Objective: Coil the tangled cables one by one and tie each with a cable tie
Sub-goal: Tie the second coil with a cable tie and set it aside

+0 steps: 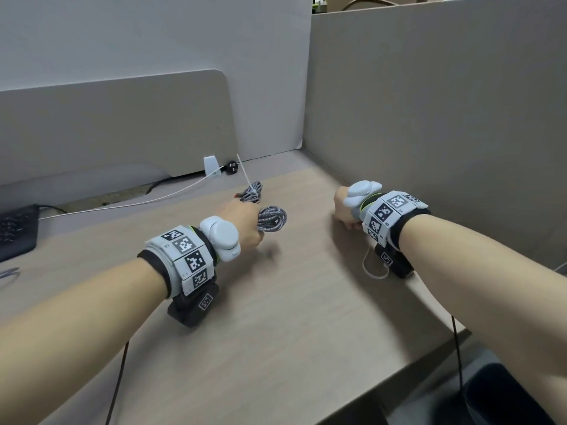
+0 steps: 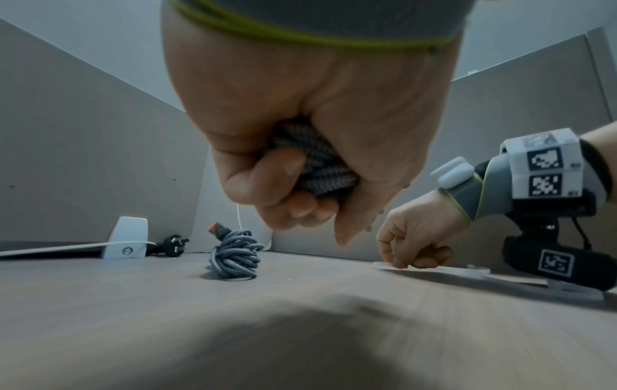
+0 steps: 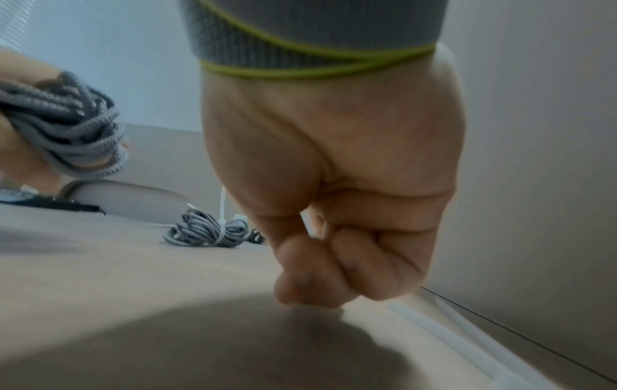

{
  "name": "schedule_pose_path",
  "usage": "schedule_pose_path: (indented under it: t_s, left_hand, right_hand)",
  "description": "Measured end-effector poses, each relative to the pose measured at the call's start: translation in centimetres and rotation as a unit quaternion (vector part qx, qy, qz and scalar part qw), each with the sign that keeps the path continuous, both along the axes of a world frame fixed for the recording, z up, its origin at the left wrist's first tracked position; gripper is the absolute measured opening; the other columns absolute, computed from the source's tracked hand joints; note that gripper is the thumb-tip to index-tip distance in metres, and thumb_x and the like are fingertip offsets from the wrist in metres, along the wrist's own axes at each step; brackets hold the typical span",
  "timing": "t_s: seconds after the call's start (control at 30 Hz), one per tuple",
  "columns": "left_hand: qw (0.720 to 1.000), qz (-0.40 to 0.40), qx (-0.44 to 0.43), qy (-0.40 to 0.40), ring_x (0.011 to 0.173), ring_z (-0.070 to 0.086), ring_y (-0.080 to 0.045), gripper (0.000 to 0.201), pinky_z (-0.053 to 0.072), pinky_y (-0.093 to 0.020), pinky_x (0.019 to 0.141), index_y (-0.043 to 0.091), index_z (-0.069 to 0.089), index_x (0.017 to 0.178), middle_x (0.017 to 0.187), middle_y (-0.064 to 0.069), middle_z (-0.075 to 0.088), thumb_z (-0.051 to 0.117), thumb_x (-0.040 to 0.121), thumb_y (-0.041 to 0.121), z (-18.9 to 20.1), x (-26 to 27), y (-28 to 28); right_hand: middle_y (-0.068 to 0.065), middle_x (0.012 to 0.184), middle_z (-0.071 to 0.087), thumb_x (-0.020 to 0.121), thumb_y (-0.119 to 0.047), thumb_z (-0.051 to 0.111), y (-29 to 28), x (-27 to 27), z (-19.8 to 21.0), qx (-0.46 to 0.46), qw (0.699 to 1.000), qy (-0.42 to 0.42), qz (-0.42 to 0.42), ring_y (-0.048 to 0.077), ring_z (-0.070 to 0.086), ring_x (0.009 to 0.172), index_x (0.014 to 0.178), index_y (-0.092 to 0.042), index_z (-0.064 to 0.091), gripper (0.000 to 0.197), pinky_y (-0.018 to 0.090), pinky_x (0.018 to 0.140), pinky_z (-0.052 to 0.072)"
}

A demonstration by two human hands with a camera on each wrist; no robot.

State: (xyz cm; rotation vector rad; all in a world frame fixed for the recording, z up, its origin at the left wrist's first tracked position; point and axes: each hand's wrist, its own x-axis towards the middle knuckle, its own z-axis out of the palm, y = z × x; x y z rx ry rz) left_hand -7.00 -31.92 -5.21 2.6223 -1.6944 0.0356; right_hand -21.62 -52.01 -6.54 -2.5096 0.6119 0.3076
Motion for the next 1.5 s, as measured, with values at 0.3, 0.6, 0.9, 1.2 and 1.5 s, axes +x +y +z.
schedule_pose_path:
  t_s: [0.3,0.6,0.9,1.2,1.5]
  left_hand:
    - [0.999,0.019,-0.031,0.041,0.082,0.055,-0.039,0.029,0.038,-0.033,0.067,0.016,0.047,0.110,0.092,-0.012,0.062,0.056,0.083,0.015,-0.5,1.4,3.9]
    - [0.992,0.067,-0.065,0.086,0.085,0.057,-0.034,0.082,0.040,-0.032,0.070,0.016,0.013,0.152,0.093,-0.011,0.060,0.058,0.083,0.007,0.7,2.7,9.6]
    - [0.958,0.076,-0.084,0.263,0.046,0.050,-0.022,0.023,0.037,-0.025,0.044,0.002,0.051,0.083,0.058,-0.006,0.051,0.066,0.067,0.007,2.8,5.6,13.8]
    - [0.826,0.182,-0.164,0.508,0.048,0.047,-0.019,0.008,0.032,-0.018,0.042,0.008,0.063,0.086,0.066,-0.009,0.057,0.063,0.081,0.002,1.9,7.1,16.9]
    - [0.680,0.195,-0.248,0.662,0.047,0.040,-0.012,0.009,0.022,-0.015,0.034,0.004,0.056,0.096,0.064,-0.005,0.048,0.051,0.090,0.002,1.8,7.9,17.1]
  right_hand:
    - [0.022,0.070,0.065,0.092,0.001,0.036,10.0,2.9,6.5,0.153,0.964,-0.164,-0.145,0.032,0.064,0.050,0.087,-0.008,0.043,0.013,0.034,0.050,0.055]
    - [0.021,0.068,0.060,0.094,0.004,0.037,15.9,6.4,7.6,0.341,0.911,-0.221,-0.072,0.030,0.062,0.050,0.083,-0.013,0.042,0.020,0.030,0.051,0.048]
    - [0.023,0.069,0.061,0.097,-0.001,0.044,22.1,9.5,7.8,0.308,0.941,-0.129,0.047,0.028,0.060,0.045,0.082,-0.010,0.046,0.017,0.027,0.046,0.047]
    - [0.011,0.069,0.063,0.099,-0.010,0.041,23.9,10.5,6.2,0.191,0.971,-0.131,0.065,0.025,0.058,0.043,0.087,-0.013,0.046,0.013,0.026,0.043,0.045]
    - [0.009,0.096,0.060,0.095,-0.007,0.048,22.3,10.1,5.3,0.209,0.957,-0.195,0.039,0.022,0.061,0.074,0.082,-0.017,0.052,0.017,0.036,0.064,0.053]
